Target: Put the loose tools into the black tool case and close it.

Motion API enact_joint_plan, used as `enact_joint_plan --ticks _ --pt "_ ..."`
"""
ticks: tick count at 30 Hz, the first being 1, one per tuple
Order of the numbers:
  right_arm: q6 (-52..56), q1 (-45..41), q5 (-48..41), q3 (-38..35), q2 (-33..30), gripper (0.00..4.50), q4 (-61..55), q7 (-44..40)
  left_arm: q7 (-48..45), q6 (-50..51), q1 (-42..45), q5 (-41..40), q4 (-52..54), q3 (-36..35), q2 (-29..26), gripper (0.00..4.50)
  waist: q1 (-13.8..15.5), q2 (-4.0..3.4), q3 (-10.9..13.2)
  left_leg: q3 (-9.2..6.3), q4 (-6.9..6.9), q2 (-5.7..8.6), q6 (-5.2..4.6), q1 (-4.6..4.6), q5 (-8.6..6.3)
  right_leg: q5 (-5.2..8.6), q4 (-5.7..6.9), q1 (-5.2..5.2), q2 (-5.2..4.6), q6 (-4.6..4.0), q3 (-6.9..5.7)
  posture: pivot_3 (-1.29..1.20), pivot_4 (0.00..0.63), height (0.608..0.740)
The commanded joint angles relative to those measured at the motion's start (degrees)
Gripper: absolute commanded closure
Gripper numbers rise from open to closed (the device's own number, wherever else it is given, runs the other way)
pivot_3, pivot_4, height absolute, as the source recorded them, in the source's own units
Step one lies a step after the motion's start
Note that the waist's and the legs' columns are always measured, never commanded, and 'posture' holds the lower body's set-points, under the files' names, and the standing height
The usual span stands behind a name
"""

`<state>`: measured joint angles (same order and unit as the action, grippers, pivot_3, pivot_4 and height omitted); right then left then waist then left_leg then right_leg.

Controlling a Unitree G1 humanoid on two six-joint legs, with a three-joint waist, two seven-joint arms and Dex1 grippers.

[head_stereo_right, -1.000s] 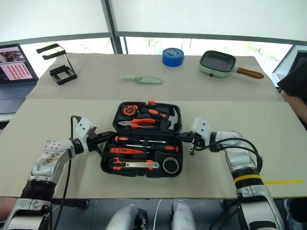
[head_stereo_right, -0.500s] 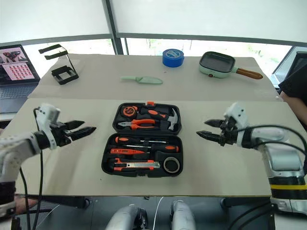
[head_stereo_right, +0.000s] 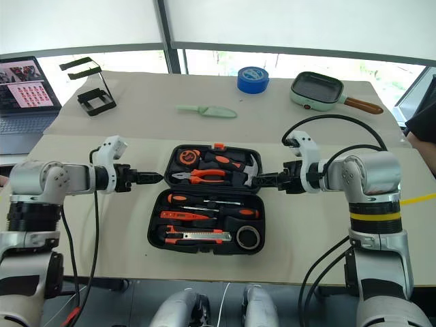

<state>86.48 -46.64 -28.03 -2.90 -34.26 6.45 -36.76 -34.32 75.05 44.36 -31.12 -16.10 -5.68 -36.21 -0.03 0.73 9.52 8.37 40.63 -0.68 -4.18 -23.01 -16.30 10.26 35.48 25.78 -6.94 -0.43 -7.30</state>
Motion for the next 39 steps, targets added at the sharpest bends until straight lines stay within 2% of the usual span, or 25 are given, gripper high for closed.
enact_joint_plan --ticks 1,8,11,14,15,16,17,21,23,26,31,34,36,39 --pt "-1.98 -2.94 0.73 -0.35 0.40 0.01 2.59 1.19 -0.47 -0.54 1.20 -0.08 -1.09 -0.44 1.28 0.00 -0.14 0.00 0.00 0.02 0.00 0.02 0.00 -0.04 0.00 0.00 0.06 0.06 0.00 0.00 0.01 0.00 0.150 0.740" --pt "-6.53 -4.46 2.54 1.57 2.65 0.01 8.46 1.82 -0.88 -2.53 3.47 2.09 -6.54 0.94 3.00 0.00 -0.22 0.00 0.00 0.11 0.07 0.04 0.15 0.10 0.09 0.11 0.25 0.12 -0.03 0.16 0.15 0.00 0.150 0.740" --pt "-7.89 -4.80 3.61 2.51 2.83 0.57 11.08 2.22 -1.72 -3.59 4.01 2.67 -9.43 1.38 4.13 0.00 -0.28 0.00 0.00 0.14 0.08 0.03 0.20 0.16 0.11 0.10 0.32 0.14 -0.06 0.15 0.21 0.00 0.150 0.740" --pt "-8.60 -4.90 4.29 2.14 3.59 1.52 12.58 3.29 -3.47 -4.05 3.71 3.04 -10.03 3.25 4.69 0.00 -0.28 -0.01 -0.01 0.14 0.09 0.03 0.23 0.21 0.13 0.07 0.43 0.15 -0.12 0.10 0.22 0.00 0.150 0.740" --pt "-8.82 -5.01 4.49 1.65 3.95 1.91 12.87 3.87 -4.09 -4.15 3.56 3.48 -9.80 4.28 4.55 0.52 -0.28 -0.01 -0.01 0.14 0.09 0.03 0.23 0.23 0.14 0.01 0.46 0.15 -0.13 0.00 0.24 0.00 0.150 0.740" --pt "-9.10 -5.13 4.73 1.06 4.35 2.18 13.26 4.54 -4.75 -4.57 3.39 3.96 -9.76 5.15 4.29 0.69 -0.27 0.00 -0.01 0.14 0.10 0.03 0.23 0.23 0.14 0.01 0.46 0.15 -0.13 0.00 0.24 0.00 0.150 0.740" --pt "-9.45 -5.35 4.91 0.33 4.85 2.57 13.96 5.18 -5.55 -5.11 3.33 4.31 -9.96 5.78 3.95 1.06 -0.25 0.00 -0.01 0.14 0.10 0.03 0.23 0.22 0.14 0.01 0.46 0.15 -0.13 -0.01 0.23 0.00 0.150 0.740" --pt "-10.03 -5.82 5.09 -1.23 6.30 3.99 16.36 6.51 -5.63 -8.30 4.12 5.24 -13.15 4.00 4.72 2.54 -0.24 0.04 -0.07 0.15 0.11 0.04 0.21 0.19 0.15 0.00 0.42 0.15 -0.13 -0.02 0.24 0.00 0.150 0.740" --pt "-9.97 -5.51 4.94 -2.10 7.08 4.49 16.60 7.06 -5.22 -10.03 4.12 5.01 -13.48 2.25 5.44 3.24 -0.33 0.12 -0.14 0.15 0.14 0.03 0.19 0.22 0.16 0.00 0.41 0.10 -0.13 -0.02 0.25 0.00 0.150 0.740" --pt "-15.69 -4.10 3.69 -6.69 10.11 4.50 15.83 8.50 -3.70 -14.56 2.87 4.47 -12.48 -1.48 6.62 4.23 -0.54 0.16 -0.17 0.13 0.14 0.02 0.19 0.26 0.16 -0.01 0.44 0.06 -0.23 -0.04 0.25 0.00 0.150 0.740" --pt "-29.55 1.51 2.26 -9.38 12.38 4.50 7.59 4.87 -6.67 -25.10 -4.80 0.59 -4.69 -9.06 8.60 4.23 -1.07 0.17 -0.17 0.12 0.11 -0.01 0.65 0.36 -0.04 -0.05 0.51 0.04 -0.28 -0.08 0.29 0.00 0.150 0.740" --pt "-42.74 7.12 2.14 -8.74 11.72 4.50 -1.34 -1.39 -12.85 -38.74 -12.06 -0.87 2.29 -12.58 9.72 4.23 -1.11 0.16 -0.14 0.15 0.11 -0.02 0.66 0.11 0.00 -0.08 0.57 0.36 -0.22 -0.14 0.30 0.00 0.150 0.740" --pt "-51.51 10.49 5.53 -6.52 10.27 4.50 -4.51 -3.04 -13.74 -42.43 -14.93 -0.87 4.43 -13.34 9.64 4.23 -1.06 0.14 -0.12 0.18 0.10 -0.03 0.30 -0.06 0.26 -0.09 0.52 0.51 -0.09 -0.17 0.27 0.00 0.150 0.740" --pt "-80.01 19.58 18.31 0.68 3.87 4.50 -6.44 -8.07 -15.77 -50.72 -21.57 1.41 8.43 -13.13 8.64 4.23 -0.88 0.14 -0.12 0.17 0.06 -0.05 0.28 -0.19 0.28 -0.08 0.44 0.53 0.07 -0.16 0.23 0.00 0.150 0.740"
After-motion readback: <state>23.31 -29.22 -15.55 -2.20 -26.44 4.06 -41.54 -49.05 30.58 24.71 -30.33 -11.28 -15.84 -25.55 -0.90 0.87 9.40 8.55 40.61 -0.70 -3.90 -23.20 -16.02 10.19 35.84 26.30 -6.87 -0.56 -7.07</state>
